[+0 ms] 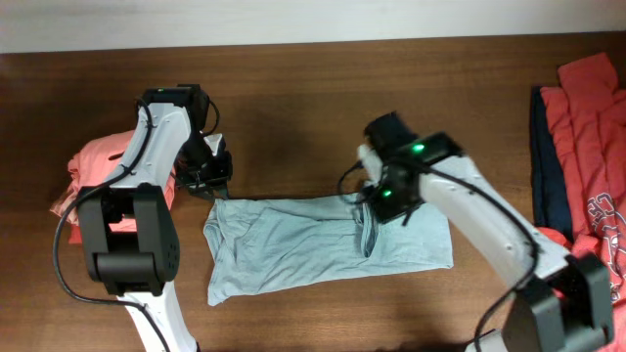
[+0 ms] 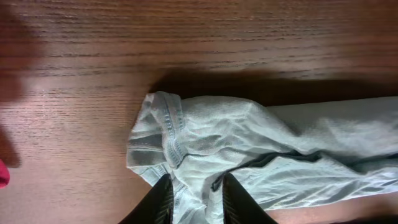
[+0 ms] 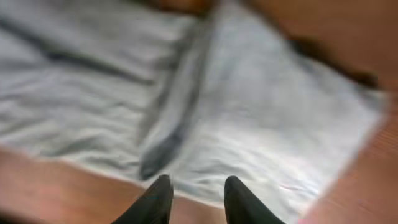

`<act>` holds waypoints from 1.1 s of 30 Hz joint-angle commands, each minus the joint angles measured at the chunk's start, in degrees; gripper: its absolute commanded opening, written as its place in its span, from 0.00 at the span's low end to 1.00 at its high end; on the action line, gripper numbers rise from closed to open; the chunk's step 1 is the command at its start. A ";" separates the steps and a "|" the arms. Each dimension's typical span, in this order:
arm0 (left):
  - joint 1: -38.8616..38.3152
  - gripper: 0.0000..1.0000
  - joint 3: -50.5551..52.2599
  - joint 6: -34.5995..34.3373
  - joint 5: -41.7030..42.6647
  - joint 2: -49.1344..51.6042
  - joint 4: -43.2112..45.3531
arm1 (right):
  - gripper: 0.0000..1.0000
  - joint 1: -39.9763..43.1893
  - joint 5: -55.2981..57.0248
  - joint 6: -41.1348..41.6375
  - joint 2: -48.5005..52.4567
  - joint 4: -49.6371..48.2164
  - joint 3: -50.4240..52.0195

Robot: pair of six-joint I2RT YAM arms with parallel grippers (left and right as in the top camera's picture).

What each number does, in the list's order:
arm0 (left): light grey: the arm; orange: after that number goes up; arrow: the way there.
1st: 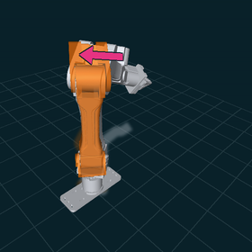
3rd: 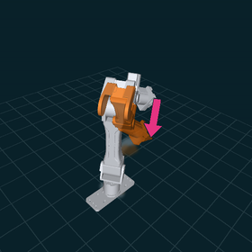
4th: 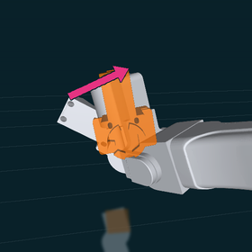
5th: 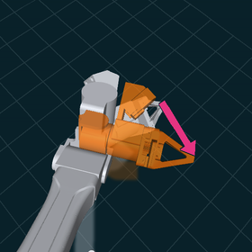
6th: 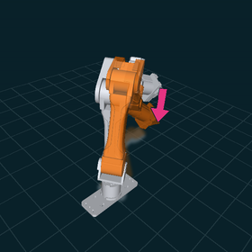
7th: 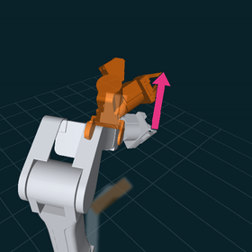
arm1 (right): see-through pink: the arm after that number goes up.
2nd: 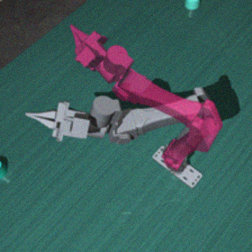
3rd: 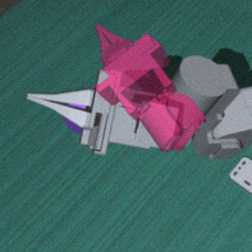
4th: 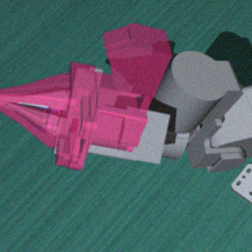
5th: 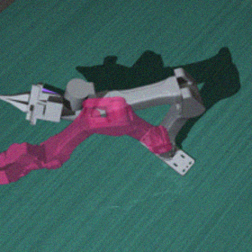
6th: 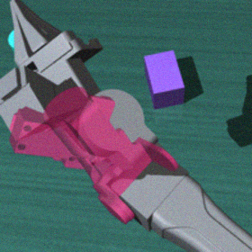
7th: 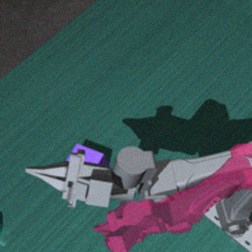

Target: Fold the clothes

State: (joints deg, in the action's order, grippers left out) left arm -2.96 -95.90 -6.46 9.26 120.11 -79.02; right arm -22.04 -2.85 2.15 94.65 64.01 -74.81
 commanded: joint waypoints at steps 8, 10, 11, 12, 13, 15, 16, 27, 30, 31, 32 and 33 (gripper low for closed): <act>-0.15 0.27 -0.81 0.52 0.42 -0.90 -0.04 | 0.33 3.19 4.76 3.41 6.86 -1.42 3.15; -0.15 0.27 -0.81 0.52 0.39 -0.90 -0.04 | 0.33 3.19 4.57 4.24 8.50 -1.79 3.82; -0.15 0.27 -0.81 0.52 0.42 -0.90 -0.04 | 0.33 3.02 3.06 4.15 10.25 -2.19 4.04; -0.15 0.27 -0.81 0.52 0.39 -0.90 -0.02 | 0.33 2.91 2.40 4.15 10.88 -2.38 4.04; -0.15 0.27 -0.81 0.52 0.39 -0.90 -0.04 | 0.33 2.75 1.70 4.15 11.56 -2.69 4.04; -0.15 0.27 -0.81 0.52 0.39 -0.90 -0.04 | 0.33 2.19 -0.02 4.15 12.59 -3.48 4.04; -0.15 0.27 -0.81 0.52 0.39 -0.90 -0.04 | 0.33 1.95 -0.85 4.13 12.81 -3.87 4.04; -0.15 0.28 -0.81 0.52 0.39 -0.90 -1.46 | 0.33 -5.29 -4.28 3.93 13.73 -7.52 4.11; -0.15 0.28 -0.81 0.55 0.33 -0.90 -2.27 | 0.33 -6.38 -4.24 3.93 13.70 -7.45 4.09; -0.15 0.28 -0.81 0.55 0.07 -0.90 -2.64 | 0.32 -6.45 -4.20 3.93 13.51 -7.43 4.09; -0.15 0.34 -0.81 0.52 -0.26 -0.90 -2.93 | 0.32 -6.36 -4.07 3.93 13.07 -7.30 4.07; -0.15 0.36 -0.81 0.52 -0.48 -0.90 -3.23 | 0.32 -6.08 -4.00 3.91 12.15 -6.80 3.87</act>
State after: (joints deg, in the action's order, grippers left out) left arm -2.96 -95.90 -6.42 9.21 120.11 -81.56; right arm -28.29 -6.59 5.82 107.96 56.73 -71.11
